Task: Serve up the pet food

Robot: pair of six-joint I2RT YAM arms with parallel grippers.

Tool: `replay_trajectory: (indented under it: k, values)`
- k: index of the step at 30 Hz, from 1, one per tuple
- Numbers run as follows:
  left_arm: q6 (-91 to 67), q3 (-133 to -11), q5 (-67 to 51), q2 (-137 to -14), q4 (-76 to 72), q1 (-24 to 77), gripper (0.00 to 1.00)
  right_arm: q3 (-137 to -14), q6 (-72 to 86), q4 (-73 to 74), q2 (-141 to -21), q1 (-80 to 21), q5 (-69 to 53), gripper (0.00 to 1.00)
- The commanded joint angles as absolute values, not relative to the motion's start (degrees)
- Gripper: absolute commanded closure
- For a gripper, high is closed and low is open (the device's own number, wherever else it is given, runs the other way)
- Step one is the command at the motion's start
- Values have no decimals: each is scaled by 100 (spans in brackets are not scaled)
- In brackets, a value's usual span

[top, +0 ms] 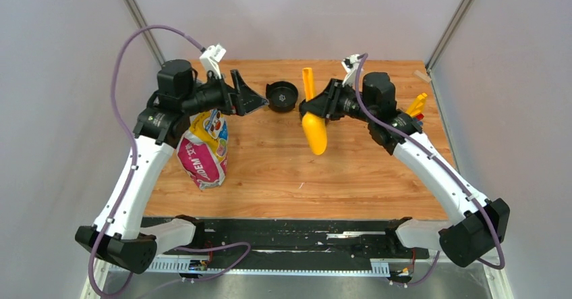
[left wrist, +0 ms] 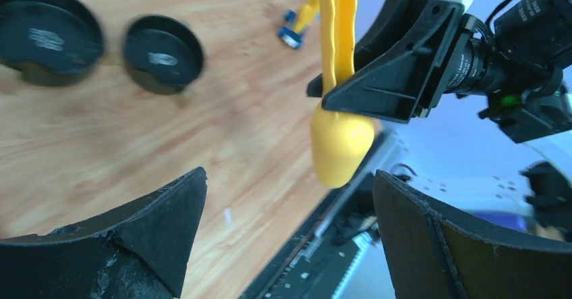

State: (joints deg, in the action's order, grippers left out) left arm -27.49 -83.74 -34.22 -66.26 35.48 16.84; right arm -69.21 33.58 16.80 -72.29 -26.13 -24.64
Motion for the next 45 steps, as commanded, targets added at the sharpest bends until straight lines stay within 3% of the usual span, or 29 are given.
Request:
replay_trajectory:
  k: [1,7,14,19,23,32,40,42,43,45]
  values:
    - [-3888,-7875,-4305,-6570,1821,2121,1,-6998,4103,-132,-7144,-3126,-2824,80]
    - [-4469,-7159,-4481,-6317,939,2458,0,-6983,5608,-1705,-7305,-3261,-2769,79]
    - [-5464,-6989,-4531,-6229,-73,2459,1,-7369,6172,-2456,-7580,-3261,-2979,78]
    - [-7227,-6621,-4742,-6423,-1945,2460,8,-7334,6816,-3379,-7726,-3237,-2972,77]
    - [-7783,-6465,-4735,-6446,-2679,2465,13,-7581,7218,-3725,-7907,-3193,-3036,77]
    - [-8495,-6637,-4717,-6576,-3147,2470,47,-7840,8033,-4547,-8433,-3129,-3193,76]
    - [-8957,-6726,-4759,-6706,-3720,2484,66,-7951,7997,-4903,-8671,-3179,-3176,71]
    - [-8959,-6755,-4754,-6716,-3782,2487,81,-8024,8024,-4927,-8747,-3199,-3208,70]
    - [-8949,-6749,-4713,-6717,-3794,2487,95,-8046,8032,-4926,-8777,-3210,-3228,70]
    - [-8897,-6747,-4683,-6700,-3773,2483,100,-8040,8033,-4846,-8774,-3206,-3244,65]
